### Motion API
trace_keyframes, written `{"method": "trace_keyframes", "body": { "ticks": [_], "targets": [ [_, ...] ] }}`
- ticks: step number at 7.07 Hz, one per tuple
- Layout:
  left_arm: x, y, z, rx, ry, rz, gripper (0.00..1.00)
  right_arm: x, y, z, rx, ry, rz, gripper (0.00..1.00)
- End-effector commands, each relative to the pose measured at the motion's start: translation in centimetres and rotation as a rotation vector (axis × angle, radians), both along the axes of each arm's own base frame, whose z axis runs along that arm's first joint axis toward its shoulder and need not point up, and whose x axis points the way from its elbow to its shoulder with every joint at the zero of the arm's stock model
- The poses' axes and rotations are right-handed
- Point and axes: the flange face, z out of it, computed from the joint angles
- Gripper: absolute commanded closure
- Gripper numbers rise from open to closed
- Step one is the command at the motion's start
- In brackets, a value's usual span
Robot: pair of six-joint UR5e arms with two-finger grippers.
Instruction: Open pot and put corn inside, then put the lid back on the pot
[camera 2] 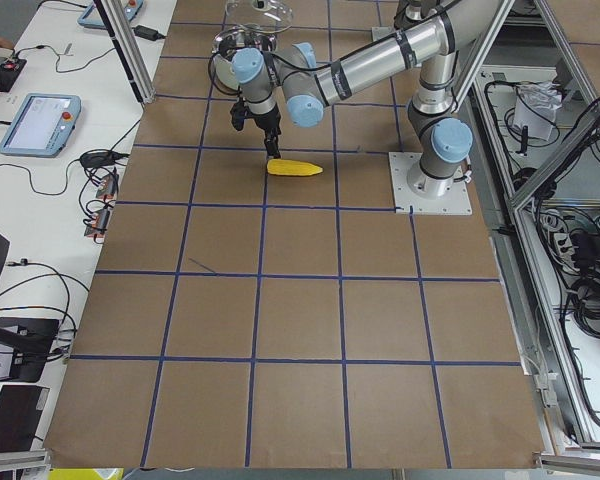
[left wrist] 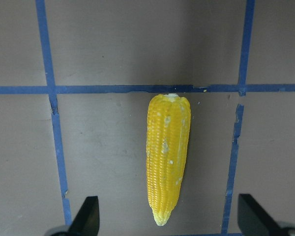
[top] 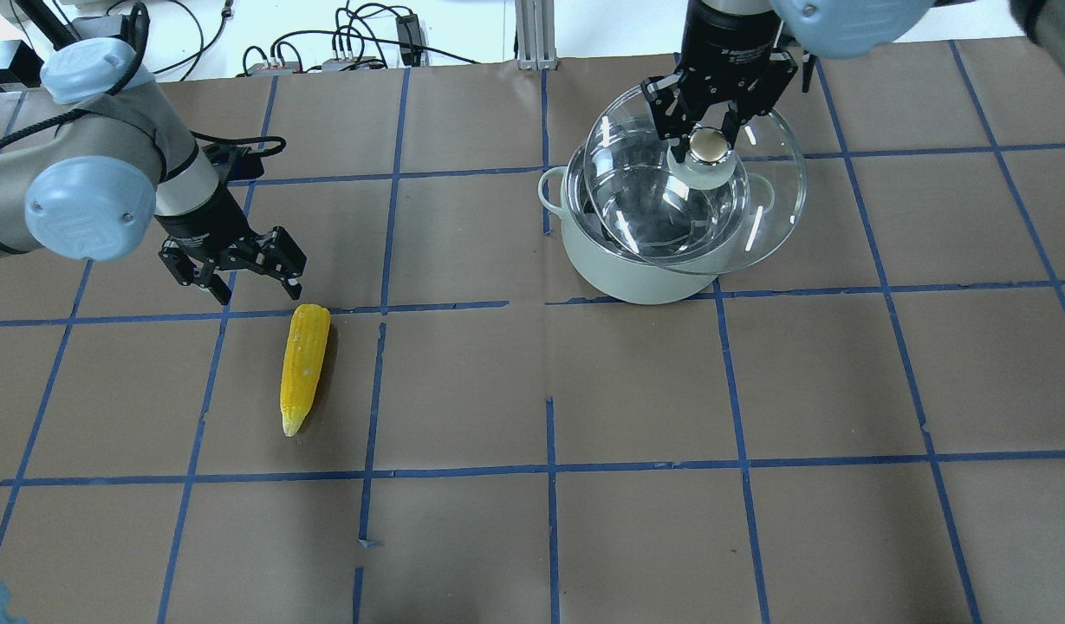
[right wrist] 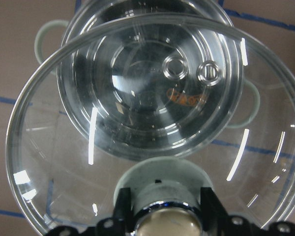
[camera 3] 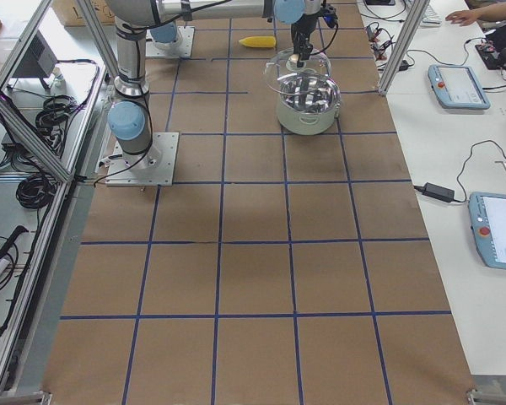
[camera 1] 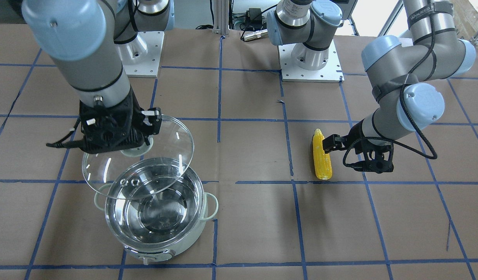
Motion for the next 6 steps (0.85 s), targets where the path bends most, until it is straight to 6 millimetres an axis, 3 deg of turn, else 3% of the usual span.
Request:
{"method": "trace_keyframes", "body": {
  "ticks": [1, 2, 3, 4, 5, 6],
  "targets": [
    [-0.2, -0.7, -4.7, 0.059, 0.015, -0.011, 0.00, -4.9, 5.5, 3.5, 0.002, 0.001, -0.046, 0.79],
    [0.2, -0.8, -7.6, 0.062, 0.021, -0.003, 0.00, -6.8, 8.1, 3.3, 0.008, 0.001, -0.079, 0.79],
    [-0.7, 0.8, -10.5, 0.098, 0.024, -0.005, 0.00, -7.1, 9.7, 1.2, 0.038, -0.014, -0.092, 0.79],
    [-0.9, 1.3, -11.7, 0.032, 0.010, -0.014, 0.00, -6.6, 10.3, 0.1, 0.044, -0.055, -0.100, 0.80],
    [-1.1, 2.4, -12.1, 0.039, 0.009, -0.018, 0.13, -6.6, 10.2, 0.0, 0.045, -0.053, -0.094, 0.80],
    [-1.2, 2.6, -11.4, 0.027, 0.008, -0.016, 0.53, -7.0, 10.1, -0.1, 0.048, -0.045, -0.095, 0.80]
  ]
}}
